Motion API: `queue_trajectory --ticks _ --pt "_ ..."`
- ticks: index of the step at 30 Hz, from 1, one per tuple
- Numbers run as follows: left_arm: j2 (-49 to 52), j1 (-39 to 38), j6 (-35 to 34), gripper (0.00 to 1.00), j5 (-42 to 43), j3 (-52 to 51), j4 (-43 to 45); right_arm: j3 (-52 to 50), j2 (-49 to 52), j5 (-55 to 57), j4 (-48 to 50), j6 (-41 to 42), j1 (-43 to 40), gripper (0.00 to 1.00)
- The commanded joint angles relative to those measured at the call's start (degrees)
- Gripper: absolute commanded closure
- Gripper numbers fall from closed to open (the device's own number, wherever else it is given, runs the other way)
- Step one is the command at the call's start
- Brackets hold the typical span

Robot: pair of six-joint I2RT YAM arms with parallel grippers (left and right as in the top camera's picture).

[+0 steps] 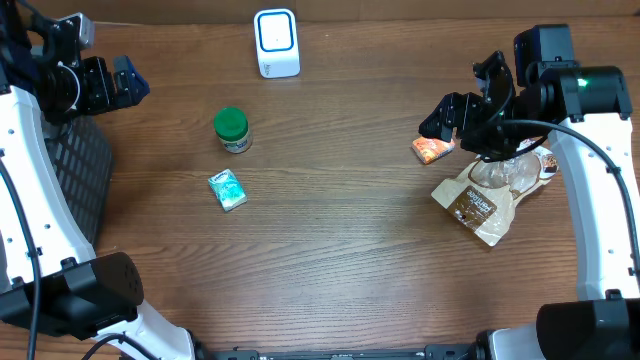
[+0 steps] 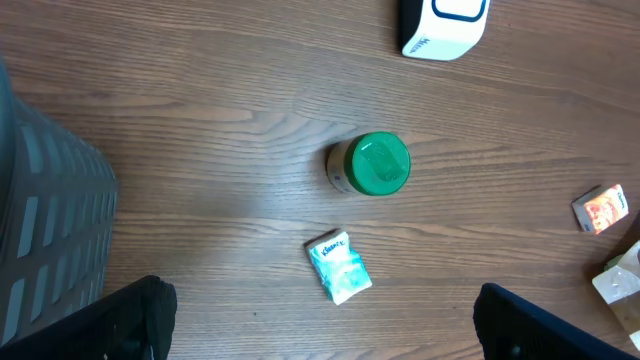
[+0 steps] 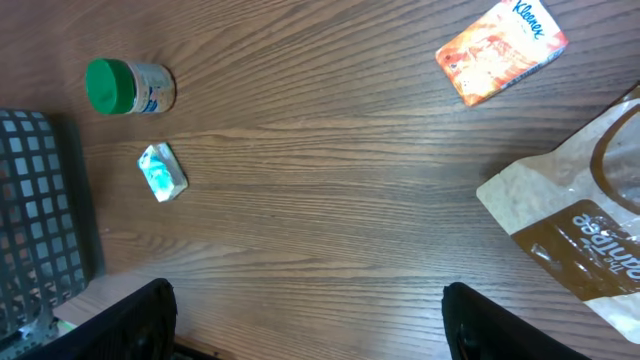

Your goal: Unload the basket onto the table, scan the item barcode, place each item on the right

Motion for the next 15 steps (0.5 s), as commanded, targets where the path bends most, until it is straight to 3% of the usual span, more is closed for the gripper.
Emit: queue_trajectory --ticks 1,15 --pt "-1.2 0.2 1.1 0.0 0.0 1.2 -0.1 0.8 -0.5 0.5 0.3 -0.3 0.6 0.18" --pt "-1.2 0.2 1.1 0.01 0.0 1.2 -0.1 0.8 -0.5 0.6 0.8 -0.4 0.6 0.18"
